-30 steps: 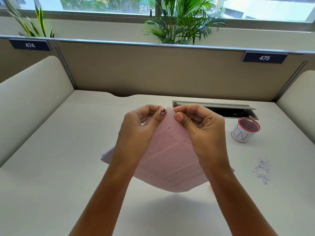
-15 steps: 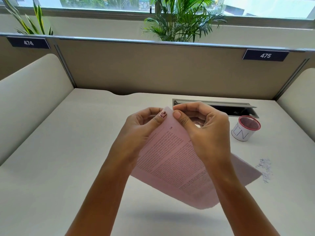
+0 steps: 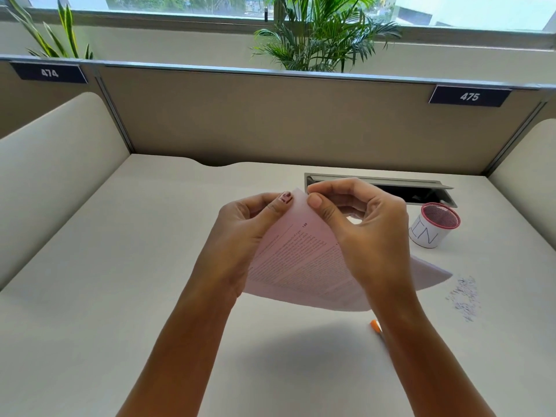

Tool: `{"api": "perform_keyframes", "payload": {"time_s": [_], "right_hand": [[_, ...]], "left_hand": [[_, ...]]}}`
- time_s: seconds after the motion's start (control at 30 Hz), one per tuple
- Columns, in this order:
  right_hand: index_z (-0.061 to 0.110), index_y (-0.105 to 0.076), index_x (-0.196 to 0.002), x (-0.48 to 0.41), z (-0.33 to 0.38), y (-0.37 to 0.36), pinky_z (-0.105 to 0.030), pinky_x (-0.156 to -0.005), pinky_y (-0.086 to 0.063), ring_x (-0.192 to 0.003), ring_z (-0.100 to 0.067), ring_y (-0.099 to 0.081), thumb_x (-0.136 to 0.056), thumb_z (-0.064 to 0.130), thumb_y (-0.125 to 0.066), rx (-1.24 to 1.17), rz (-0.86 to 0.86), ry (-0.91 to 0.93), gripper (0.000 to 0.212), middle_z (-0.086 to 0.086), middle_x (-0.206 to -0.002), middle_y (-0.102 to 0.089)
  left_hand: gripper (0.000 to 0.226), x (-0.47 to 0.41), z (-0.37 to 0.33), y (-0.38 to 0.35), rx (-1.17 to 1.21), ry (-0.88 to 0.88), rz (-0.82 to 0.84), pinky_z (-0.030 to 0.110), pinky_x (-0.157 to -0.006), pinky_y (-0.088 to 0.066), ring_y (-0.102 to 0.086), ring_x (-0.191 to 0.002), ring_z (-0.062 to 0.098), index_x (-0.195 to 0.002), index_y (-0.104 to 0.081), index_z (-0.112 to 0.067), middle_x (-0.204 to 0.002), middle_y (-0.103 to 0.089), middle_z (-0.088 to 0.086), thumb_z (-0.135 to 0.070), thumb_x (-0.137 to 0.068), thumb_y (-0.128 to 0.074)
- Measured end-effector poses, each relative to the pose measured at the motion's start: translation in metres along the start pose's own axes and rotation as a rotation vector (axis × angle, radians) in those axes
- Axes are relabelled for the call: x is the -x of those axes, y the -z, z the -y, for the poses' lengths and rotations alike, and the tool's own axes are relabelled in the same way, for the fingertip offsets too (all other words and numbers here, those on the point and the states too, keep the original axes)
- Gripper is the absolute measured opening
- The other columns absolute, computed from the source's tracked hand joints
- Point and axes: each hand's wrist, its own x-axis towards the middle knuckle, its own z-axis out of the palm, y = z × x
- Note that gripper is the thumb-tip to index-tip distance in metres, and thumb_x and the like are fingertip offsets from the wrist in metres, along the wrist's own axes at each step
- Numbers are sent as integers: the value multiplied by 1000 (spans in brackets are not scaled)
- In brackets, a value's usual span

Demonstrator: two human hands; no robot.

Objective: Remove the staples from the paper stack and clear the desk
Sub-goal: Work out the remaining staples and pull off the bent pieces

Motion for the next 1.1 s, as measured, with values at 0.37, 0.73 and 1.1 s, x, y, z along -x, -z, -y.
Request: {"api": "perform_keyframes", "payload": {"time_s": [0.37,0.73,1.1], "right_hand": [[23,-73,-94,4,-2,9,-6,-73,-46,-83,-3,-65,-81,26,-73,215,96,164,13,15,-85,-71],[7,-75,-81,9,-22,6,-39,-59,-42,-66,-25,-61,-90,18,-65,312,-191,664,17,-5,-73,-70],[3,-76,-77,7,-36,2,-40,-57,-44,-66,-26,-63,-89,9,-66,326,-236,756,17,-7,-76,-72]], "left_hand": [[31,2,3,-3,-3,-198,-49,19,-56,-52,-70,-69,15,-99,-67,-21,-79,-72,-6,-43,-80,-56],[7,-6,22,1,-471,-946,-367,51,-77,-50,-63,-88,20,-86,-67,-10,-90,-64,-5,-3,-84,-69],[20,9,24,-13,-225,-565,-585,23,-72,-55,-63,-83,12,-93,-47,-16,-88,-58,-12,-9,-88,-66]]}}
